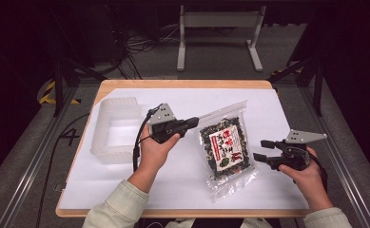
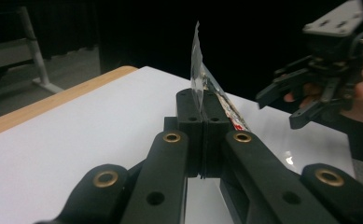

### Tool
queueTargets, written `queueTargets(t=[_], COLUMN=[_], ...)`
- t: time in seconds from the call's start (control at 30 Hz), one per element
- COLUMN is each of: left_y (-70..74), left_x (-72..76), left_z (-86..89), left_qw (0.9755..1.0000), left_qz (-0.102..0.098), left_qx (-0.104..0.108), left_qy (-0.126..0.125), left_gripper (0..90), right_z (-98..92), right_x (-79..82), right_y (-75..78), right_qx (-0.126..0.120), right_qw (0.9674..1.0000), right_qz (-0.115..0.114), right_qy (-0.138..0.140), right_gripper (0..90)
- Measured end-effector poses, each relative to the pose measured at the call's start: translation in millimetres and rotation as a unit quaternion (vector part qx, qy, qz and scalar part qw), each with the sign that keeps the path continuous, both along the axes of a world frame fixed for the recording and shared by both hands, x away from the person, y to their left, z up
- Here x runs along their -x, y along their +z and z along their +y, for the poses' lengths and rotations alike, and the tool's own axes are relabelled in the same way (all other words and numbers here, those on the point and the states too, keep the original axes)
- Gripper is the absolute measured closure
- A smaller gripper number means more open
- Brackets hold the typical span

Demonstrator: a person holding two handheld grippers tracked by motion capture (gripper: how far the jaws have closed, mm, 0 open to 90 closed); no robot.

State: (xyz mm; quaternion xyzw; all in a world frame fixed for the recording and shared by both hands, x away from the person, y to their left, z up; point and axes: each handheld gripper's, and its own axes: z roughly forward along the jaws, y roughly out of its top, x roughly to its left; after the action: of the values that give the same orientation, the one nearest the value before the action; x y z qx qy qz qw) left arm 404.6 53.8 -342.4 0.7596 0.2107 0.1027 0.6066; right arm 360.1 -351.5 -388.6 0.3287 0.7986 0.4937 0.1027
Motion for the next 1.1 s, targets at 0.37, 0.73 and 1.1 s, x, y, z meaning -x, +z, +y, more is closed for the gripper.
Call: queueTargets(t=[0.37, 0.73, 1.1], left_y=[13.1, 17.2, 18.7], left_x=[14.3, 19.6, 21.3], left_z=[-5.1, -6.7, -7.6], left_qw=[0.9988, 0.9976, 0.9972], left_qz=[-0.035, -0.037, -0.04], left_qx=[0.002, 0.012, 0.022], left_qy=[-0.034, -0.057, -0.059], left_gripper=[89.5, 89.4, 89.4], right_z=[10.2, 22.4, 21.5], right_x=[-20.5, -30.4, -26.6], right_y=[-13.2, -24.5, -22.1], right_qx=[-0.021, -0.036, -0.024], right_qw=[0.9985, 0.9943, 0.9924], right_qz=[0.03, 0.024, 0.013], right_qy=[0.042, 0.097, 0.12], right_gripper=[26.7, 25.6, 44.3])
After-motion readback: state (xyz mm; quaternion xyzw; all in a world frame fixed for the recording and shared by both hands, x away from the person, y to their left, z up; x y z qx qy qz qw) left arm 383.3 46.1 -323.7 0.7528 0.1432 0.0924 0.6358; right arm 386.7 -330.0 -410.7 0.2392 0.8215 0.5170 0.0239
